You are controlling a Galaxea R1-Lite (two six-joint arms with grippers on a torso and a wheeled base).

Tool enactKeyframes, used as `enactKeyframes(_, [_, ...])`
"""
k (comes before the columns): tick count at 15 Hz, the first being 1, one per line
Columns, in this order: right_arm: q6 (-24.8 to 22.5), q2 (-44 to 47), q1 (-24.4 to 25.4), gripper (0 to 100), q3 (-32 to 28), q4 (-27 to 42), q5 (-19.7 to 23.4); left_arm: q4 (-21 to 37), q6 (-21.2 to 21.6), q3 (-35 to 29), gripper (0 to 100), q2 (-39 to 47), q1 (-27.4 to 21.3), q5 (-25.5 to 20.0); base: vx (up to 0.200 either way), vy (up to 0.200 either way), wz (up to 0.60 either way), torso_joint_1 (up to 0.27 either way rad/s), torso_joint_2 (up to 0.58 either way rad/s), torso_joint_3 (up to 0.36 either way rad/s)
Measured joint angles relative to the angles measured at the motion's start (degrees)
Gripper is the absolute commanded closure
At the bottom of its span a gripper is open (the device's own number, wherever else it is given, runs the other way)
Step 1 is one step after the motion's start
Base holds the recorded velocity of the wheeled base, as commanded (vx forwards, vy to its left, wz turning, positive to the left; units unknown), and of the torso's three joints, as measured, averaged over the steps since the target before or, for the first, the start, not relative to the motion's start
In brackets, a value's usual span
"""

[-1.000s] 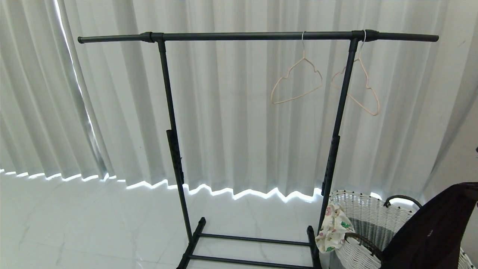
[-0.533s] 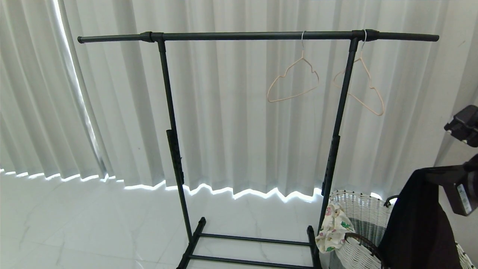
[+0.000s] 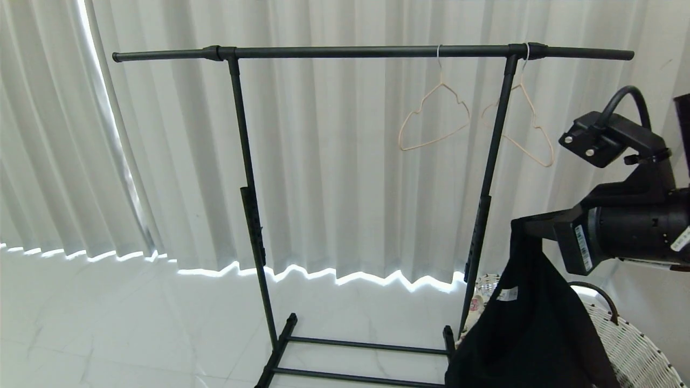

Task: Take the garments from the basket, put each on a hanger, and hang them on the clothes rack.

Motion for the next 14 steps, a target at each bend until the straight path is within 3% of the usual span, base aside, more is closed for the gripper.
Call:
enactKeyframes(5, [0.79, 4.27, 3.79, 100, -1.96, -6.73, -0.05, -3.75, 2.38, -18.85, 0, 23.54, -6.91, -0.99, 0.000, 0.000, 0.00, 0.000, 0.00, 0.000])
enactKeyframes(8, [0.79, 6.08, 6.23, 100, -5.07, -7.07, 0.09, -7.19, 3.90, -27.65, 0, 38.51, -16.62, -2.71, 0.000, 0.000, 0.00, 0.000, 0.00, 0.000])
enactKeyframes(11, [2.12, 8.62, 9.22, 100, -10.17, -7.12, 0.13, -8.37, 4.45, -30.26, 0, 49.46, -31.00, -4.55, 0.000, 0.000, 0.00, 0.000, 0.00, 0.000])
enactKeyframes(14, [3.49, 10.72, 11.31, 100, -13.29, -7.09, 0.24, -8.79, 4.04, -30.37, 0, 60.11, -36.51, -5.28, 0.000, 0.000, 0.00, 0.000, 0.00, 0.000])
